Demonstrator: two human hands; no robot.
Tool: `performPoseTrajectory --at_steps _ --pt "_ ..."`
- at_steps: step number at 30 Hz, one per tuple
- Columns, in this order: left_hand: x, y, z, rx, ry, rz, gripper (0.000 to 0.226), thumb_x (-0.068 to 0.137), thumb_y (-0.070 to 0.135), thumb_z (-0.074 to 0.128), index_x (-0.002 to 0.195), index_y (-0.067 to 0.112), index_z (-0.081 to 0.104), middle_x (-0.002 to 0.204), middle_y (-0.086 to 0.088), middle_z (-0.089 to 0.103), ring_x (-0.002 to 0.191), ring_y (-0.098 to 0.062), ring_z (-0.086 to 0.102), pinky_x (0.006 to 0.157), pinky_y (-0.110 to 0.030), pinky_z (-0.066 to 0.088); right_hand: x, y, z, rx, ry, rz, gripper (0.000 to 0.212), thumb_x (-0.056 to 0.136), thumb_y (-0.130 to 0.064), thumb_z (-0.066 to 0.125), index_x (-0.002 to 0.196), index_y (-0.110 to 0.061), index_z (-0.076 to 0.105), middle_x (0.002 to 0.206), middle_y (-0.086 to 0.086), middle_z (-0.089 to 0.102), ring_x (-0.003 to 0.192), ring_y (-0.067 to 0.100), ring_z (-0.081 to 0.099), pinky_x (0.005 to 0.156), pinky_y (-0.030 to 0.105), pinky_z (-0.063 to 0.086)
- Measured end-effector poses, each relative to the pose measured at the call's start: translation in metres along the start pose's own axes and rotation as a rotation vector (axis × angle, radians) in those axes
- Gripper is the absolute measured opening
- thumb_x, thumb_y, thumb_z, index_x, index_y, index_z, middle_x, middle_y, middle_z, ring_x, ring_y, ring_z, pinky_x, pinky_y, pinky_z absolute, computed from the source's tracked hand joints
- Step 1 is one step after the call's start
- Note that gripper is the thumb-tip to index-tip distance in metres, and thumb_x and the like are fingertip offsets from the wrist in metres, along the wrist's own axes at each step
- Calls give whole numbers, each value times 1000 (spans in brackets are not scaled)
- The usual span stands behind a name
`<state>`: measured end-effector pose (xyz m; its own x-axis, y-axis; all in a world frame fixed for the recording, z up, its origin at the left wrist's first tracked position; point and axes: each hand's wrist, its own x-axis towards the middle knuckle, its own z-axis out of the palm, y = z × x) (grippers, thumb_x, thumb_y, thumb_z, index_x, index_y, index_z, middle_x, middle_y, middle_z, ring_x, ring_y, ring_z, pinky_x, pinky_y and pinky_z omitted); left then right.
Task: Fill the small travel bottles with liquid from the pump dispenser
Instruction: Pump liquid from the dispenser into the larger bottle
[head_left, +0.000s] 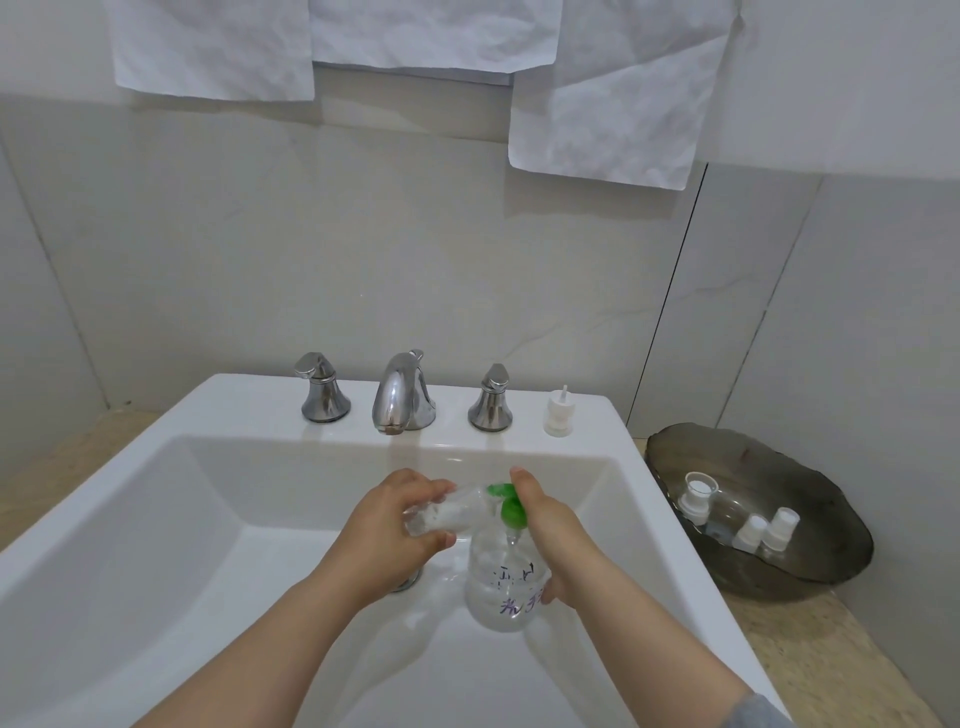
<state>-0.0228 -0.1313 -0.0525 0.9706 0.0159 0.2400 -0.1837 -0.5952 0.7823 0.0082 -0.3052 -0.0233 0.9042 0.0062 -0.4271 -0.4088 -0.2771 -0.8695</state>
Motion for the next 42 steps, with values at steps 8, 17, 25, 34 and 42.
performPoseTrajectory --at_steps 8,17,25,34,42 --pt "3 2 -4 -33 39 27 43 73 12 78 110 30 66 101 10 57 93 -1 56 75 2 35 1 0 -1 59 -46 74 66 90 -69 36 134 -22 46 130 8 46 132 35 38 106 49 30" --pt "4 1 -4 -10 51 40 44 73 14 78 111 33 65 101 12 57 93 -4 56 77 -2 36 3 -1 -2 80 -38 46 62 91 -66 39 130 -19 49 119 6 46 128 31 41 106 43 29" --pt "3 0 -2 -6 40 23 45 74 15 77 113 32 65 101 12 56 94 -4 56 77 -3 36 0 -1 -2 85 -19 32 42 92 -59 45 103 -18 49 99 4 46 94 23 41 85 37 31" --pt "0 -1 1 21 19 17 44 74 14 77 114 29 65 101 13 55 93 4 53 74 2 33 1 -1 -1 36 -2 -28 40 96 -53 43 95 -16 57 85 -2 51 82 23 45 82 38 38" --pt "2 1 0 -18 26 18 43 74 12 77 112 29 66 100 11 56 92 7 52 74 3 34 9 6 -2 4 -10 -32 44 94 -61 38 85 -21 53 91 1 53 94 27 49 89 37 39"
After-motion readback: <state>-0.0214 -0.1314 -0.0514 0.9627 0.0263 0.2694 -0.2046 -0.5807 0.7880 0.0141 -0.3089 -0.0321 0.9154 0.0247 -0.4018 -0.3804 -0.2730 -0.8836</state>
